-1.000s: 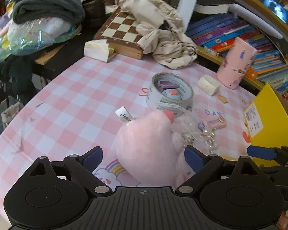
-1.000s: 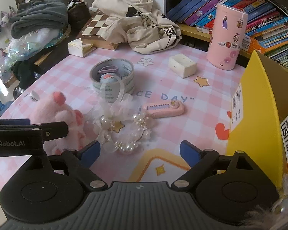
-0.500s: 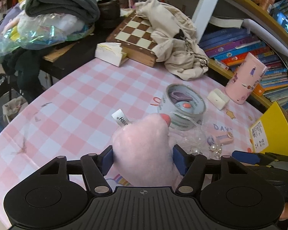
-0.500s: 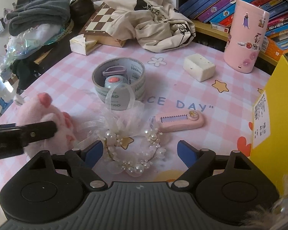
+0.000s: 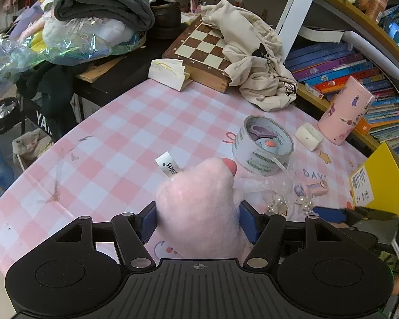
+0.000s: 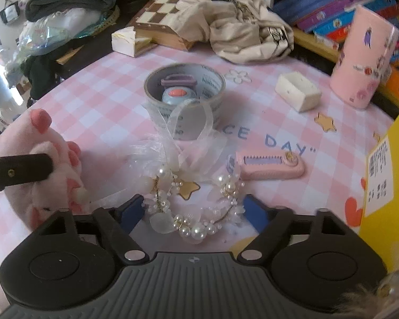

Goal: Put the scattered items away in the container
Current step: 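Close the right gripper on the white pearl ribbon headband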

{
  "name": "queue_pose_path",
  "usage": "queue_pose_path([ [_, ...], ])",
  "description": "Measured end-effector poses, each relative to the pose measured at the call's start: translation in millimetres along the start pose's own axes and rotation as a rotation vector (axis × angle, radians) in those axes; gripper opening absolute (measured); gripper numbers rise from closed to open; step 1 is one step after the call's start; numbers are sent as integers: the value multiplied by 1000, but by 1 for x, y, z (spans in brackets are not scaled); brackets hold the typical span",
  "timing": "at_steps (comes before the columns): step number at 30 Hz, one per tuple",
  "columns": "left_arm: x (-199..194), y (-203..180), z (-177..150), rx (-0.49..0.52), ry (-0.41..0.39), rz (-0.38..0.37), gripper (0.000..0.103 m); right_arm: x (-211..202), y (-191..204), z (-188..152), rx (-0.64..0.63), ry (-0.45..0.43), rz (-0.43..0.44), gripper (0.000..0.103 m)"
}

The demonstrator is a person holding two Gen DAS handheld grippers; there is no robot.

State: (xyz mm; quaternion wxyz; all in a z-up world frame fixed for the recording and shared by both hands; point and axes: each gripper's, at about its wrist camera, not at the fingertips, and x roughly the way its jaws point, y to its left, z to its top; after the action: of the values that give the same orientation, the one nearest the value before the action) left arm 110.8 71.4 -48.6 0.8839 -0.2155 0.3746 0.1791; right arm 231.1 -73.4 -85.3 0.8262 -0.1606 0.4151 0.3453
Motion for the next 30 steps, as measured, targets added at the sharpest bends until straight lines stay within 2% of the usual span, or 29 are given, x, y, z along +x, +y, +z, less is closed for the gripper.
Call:
queue_pose_path([
  [4, -7, 3, -2, -6, -8, 6, 63, -4, -1, -1, 3, -8, 16, 69],
  [13, -23, 7, -8, -7, -33, -7, 63, -31, 4, -6, 27, -50, 26, 69],
  [30, -64, 23, -27, 32, -67, -78, 63, -83, 30, -40, 100, -88, -34, 70],
])
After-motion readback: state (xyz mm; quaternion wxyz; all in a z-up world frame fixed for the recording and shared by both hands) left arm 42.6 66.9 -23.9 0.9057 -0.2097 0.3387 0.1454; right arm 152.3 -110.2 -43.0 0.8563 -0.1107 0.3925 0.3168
